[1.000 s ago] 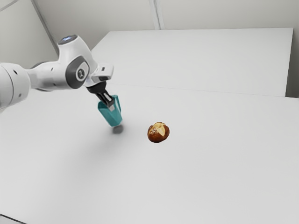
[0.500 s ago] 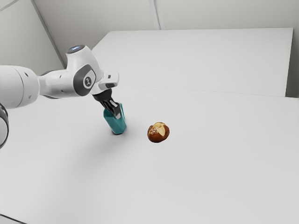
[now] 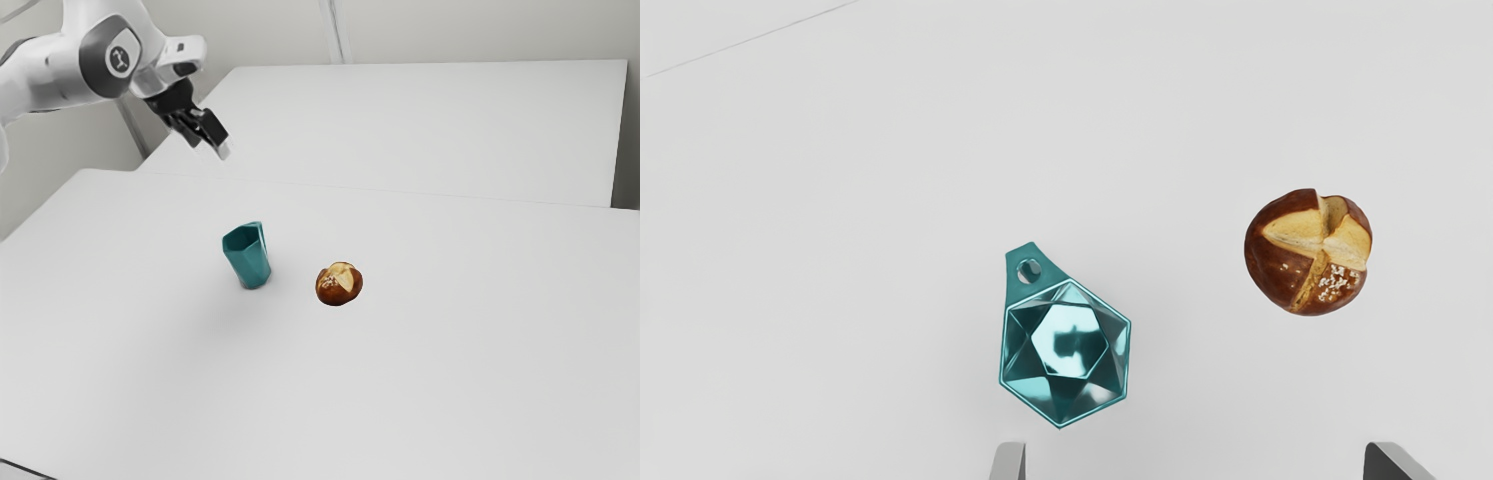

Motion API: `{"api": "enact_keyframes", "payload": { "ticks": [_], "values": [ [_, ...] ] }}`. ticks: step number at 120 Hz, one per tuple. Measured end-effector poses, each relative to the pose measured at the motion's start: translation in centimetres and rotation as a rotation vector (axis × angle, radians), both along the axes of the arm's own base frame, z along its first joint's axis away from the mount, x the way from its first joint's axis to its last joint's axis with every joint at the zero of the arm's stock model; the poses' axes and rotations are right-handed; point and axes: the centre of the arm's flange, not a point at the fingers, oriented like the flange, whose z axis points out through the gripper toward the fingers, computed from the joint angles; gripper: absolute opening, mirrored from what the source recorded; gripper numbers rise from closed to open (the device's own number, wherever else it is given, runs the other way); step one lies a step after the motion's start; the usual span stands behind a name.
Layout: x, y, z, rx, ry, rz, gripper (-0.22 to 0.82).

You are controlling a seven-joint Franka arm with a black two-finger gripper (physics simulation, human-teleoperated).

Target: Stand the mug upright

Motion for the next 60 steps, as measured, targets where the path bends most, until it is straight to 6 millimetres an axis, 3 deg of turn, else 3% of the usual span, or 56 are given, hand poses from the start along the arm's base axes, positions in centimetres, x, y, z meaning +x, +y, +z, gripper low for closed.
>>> {"api": "enact_keyframes", "payload": {
  "ticks": [16,60],
  "values": [
    [-1.4,0.0,2.1,0.029,0.058,0.026,0.58],
    [-2.6,-0.3,1.5,0.027,0.158,0.085,0.60]
  ]
}}
